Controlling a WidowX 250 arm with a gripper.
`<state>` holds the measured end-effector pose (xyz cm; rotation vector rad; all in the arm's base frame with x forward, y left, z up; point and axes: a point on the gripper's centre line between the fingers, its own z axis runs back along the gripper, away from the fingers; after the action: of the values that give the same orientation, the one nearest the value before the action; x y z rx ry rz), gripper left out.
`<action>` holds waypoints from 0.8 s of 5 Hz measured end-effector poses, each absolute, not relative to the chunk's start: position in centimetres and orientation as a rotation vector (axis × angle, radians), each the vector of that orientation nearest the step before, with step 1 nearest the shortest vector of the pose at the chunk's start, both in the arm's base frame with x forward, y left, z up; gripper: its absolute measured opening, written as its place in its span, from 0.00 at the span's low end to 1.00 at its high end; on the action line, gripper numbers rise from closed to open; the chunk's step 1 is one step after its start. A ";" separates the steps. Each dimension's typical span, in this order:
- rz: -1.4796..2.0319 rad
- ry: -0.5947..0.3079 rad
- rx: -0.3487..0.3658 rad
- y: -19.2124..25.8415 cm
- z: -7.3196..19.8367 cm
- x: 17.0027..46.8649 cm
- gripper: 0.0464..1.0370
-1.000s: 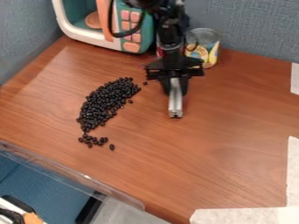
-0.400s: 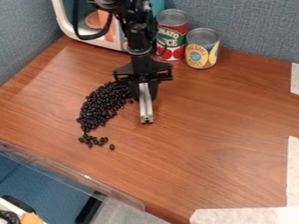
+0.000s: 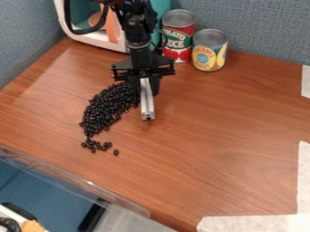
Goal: Sweep into pile
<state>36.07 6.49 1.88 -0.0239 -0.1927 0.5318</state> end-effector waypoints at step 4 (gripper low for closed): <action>-0.002 -0.207 0.039 -2.2 3.8 28.6 0.32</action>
<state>28.65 -2.20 3.85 0.0391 -0.2071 -0.0021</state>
